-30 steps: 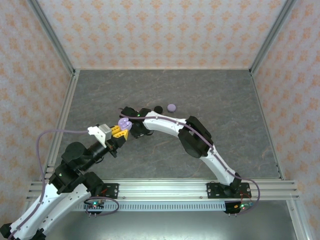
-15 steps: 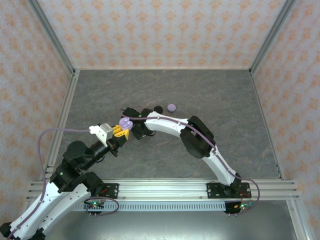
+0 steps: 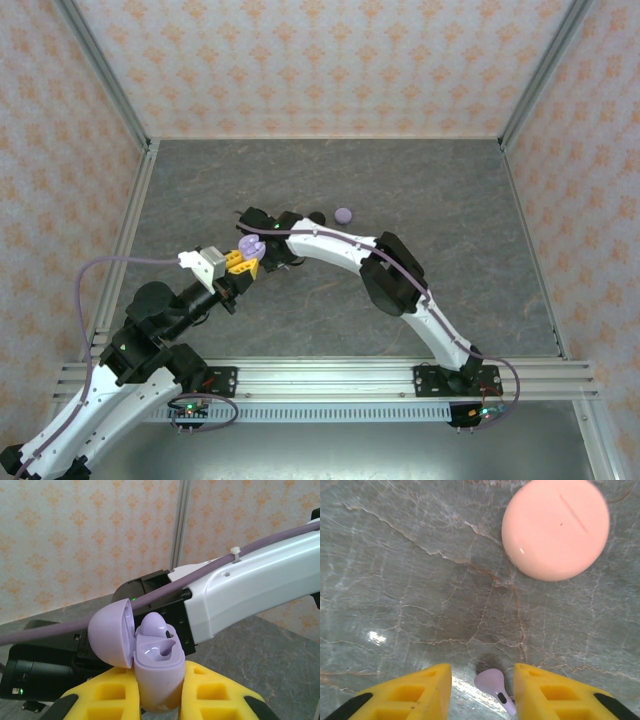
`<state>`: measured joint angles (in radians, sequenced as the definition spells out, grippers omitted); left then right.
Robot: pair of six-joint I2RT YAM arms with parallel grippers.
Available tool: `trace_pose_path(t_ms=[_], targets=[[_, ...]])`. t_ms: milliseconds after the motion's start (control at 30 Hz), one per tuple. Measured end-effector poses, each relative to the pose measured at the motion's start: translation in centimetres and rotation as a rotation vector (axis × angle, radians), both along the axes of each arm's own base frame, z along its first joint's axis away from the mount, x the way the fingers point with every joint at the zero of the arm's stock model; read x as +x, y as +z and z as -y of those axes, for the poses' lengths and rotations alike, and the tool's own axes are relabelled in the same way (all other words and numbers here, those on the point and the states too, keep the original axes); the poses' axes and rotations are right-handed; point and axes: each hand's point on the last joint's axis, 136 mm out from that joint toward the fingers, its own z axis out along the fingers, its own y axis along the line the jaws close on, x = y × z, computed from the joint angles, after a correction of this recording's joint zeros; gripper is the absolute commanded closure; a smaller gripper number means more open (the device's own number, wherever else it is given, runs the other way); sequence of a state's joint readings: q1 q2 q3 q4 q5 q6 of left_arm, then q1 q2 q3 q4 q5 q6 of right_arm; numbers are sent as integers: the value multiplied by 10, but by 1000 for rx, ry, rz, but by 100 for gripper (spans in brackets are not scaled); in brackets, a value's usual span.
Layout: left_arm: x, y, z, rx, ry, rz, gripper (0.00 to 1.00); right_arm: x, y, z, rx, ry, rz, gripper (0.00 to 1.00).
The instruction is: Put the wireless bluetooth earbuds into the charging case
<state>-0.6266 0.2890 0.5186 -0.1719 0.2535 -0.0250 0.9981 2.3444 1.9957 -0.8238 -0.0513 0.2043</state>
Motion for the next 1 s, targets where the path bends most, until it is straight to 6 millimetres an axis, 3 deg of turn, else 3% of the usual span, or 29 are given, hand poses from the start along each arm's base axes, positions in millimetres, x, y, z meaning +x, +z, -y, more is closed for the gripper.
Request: trace_pose_path(t_ms=[400,1000], targets=[[0,0,0,0,0,0,100,-8,-17,6,-39,1,-48,72],[2,-2,1,4,0,-6,100,-11,-17,13,-12,-18,-69,80]])
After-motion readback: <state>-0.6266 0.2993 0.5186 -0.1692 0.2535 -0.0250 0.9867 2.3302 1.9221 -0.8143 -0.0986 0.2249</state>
